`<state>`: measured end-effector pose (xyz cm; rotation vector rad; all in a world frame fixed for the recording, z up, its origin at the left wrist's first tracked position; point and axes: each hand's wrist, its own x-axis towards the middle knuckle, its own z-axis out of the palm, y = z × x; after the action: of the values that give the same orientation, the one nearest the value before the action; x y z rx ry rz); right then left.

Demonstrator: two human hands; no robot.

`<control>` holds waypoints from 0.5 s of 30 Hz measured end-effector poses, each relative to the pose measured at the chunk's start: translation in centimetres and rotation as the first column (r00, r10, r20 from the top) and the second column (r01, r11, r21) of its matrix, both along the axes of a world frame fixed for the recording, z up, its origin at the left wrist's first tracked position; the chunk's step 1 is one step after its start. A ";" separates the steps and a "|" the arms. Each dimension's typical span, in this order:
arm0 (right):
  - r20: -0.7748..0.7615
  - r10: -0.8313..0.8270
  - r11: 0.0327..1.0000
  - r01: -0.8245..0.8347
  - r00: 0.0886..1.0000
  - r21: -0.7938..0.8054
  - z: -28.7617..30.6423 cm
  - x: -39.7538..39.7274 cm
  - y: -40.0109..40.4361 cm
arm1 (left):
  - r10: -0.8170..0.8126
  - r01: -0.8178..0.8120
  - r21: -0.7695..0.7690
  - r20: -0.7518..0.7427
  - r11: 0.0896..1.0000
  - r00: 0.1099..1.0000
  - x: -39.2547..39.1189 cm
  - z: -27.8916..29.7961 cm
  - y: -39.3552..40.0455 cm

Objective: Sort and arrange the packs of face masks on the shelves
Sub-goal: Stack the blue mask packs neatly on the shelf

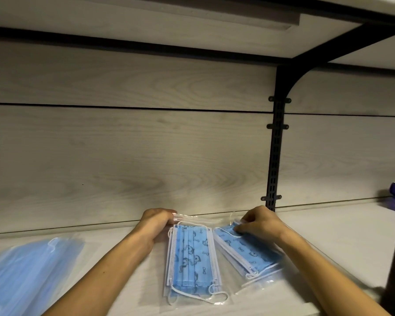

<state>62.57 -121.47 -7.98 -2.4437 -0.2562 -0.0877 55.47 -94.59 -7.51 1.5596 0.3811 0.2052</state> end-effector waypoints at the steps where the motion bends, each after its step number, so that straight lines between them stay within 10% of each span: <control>1: 0.023 -0.013 1.000 0.013 1.000 0.012 0.0 0.1 0.0 | 0.002 -0.002 -0.001 0.003 1.000 1.000 -0.1 0.1 0.0; 7: 0.074 -0.004 0.953 -0.019 0.997 0.302 0.9 -0.3 0.2 | -0.006 0.006 0.035 0.006 0.999 1.000 -0.2 0.1 -0.2; 15: 0.021 0.002 0.656 -0.017 1.000 0.755 2.8 -1.3 0.2 | 0.036 -0.036 0.051 0.003 0.998 0.999 -0.1 0.1 0.0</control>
<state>61.32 -121.25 -5.22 -1.5915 -0.1866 -0.1746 55.36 -94.56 -7.39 1.6040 0.4050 0.2460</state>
